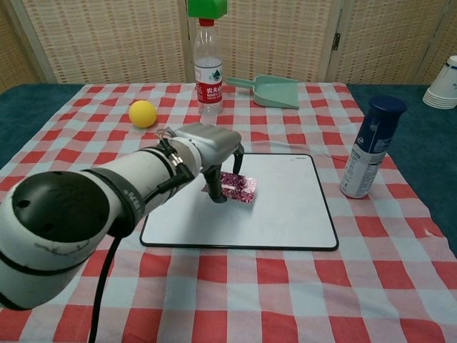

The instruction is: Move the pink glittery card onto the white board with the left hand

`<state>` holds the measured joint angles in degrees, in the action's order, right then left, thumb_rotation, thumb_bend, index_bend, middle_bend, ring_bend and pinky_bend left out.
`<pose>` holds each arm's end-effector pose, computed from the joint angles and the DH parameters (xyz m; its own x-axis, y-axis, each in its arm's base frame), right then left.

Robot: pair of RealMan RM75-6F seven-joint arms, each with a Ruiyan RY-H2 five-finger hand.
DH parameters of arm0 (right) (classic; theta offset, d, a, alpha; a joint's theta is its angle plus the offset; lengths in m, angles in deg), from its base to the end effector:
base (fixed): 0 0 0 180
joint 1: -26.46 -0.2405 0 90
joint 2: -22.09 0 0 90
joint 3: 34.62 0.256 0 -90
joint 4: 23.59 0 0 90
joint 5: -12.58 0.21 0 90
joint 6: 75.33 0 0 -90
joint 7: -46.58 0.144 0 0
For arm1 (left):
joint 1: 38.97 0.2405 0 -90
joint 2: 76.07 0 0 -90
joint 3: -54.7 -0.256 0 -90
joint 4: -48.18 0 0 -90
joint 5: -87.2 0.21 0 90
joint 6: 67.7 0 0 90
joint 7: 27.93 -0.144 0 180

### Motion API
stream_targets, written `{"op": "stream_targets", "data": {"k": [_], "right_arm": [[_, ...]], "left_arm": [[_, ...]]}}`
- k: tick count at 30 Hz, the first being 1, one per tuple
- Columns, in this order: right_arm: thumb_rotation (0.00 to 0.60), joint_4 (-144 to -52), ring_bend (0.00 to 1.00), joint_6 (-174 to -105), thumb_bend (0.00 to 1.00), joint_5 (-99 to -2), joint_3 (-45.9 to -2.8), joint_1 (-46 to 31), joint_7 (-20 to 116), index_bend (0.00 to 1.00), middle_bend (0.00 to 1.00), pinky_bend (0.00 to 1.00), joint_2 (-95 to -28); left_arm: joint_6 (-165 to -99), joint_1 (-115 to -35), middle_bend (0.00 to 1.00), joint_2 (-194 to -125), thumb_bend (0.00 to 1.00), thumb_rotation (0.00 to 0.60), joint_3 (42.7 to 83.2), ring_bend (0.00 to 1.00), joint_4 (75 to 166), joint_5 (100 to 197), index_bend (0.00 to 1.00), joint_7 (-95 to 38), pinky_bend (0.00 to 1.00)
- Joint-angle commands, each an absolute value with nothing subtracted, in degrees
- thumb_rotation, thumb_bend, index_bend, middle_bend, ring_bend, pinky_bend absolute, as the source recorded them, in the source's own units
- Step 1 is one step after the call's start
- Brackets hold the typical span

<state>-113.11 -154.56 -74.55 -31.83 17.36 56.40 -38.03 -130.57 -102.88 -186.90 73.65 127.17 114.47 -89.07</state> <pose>-0.3158 -0.2052 0.1734 0.3540 -0.0729 0.9324 -0.9342 -0.0754 0.3488 -0.0166 0.3438 -0.1112 0.6509 0.2795 0.7059 0.7524 -0.3613 -0.5508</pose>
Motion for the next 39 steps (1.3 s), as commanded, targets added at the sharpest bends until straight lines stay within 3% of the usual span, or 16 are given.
{"op": "stream_targets", "data": {"k": [1, 5, 10, 19, 25, 39], "right_arm": [[0.6, -113.01, 0.0, -154.53, 0.0, -74.45, -31.78, 17.36, 56.6, 0.0, 0.11, 0.0, -37.99], [0.6, -112.93, 0.0, -154.44, 0.0, -74.45, -31.77, 17.31, 56.73, 0.0, 0.11, 0.0, -37.96], [0.6, -112.93, 0.0, -154.35, 0.0, -74.44, -31.8, 17.28, 56.54, 0.0, 0.11, 0.0, -38.04], [0.6, -113.06, 0.0, -154.31, 0.0, -74.4, -31.85, 17.28, 55.81, 0.0, 0.11, 0.0, -38.29], [0.6, -113.42, 0.0, -154.02, 0.0, -74.7, -32.06, 17.11, 54.61, 0.0, 0.11, 0.0, -38.64], [0.6, -113.52, 0.0, -153.57, 0.0, -74.08, -31.96, 16.95, 53.57, 0.0, 0.11, 0.0, -38.94]], "left_arm": [[-130.23, -103.46, 1.0, -187.54, 0.25, 0.6, 73.87, 1.0, 125.9, 114.45, 0.36, -88.35, 1.0], [-130.02, -103.53, 1.0, -187.47, 0.24, 0.6, 73.46, 1.0, 124.86, 114.62, 0.23, -87.77, 1.0], [-130.61, -102.9, 1.0, -186.25, 0.22, 0.6, 72.7, 1.0, 125.6, 114.85, 0.19, -87.3, 1.0], [-134.86, -98.07, 1.0, -177.95, 0.22, 0.6, 69.41, 1.0, 131.53, 116.52, 0.28, -86.27, 1.0], [-133.36, -95.33, 1.0, -173.0, 0.23, 0.6, 67.97, 1.0, 130.97, 116.38, 0.36, -84.01, 1.0], [-130.89, -91.47, 1.0, -173.46, 0.26, 0.6, 64.8, 1.0, 125.4, 123.66, 0.39, -75.21, 1.0]]}}
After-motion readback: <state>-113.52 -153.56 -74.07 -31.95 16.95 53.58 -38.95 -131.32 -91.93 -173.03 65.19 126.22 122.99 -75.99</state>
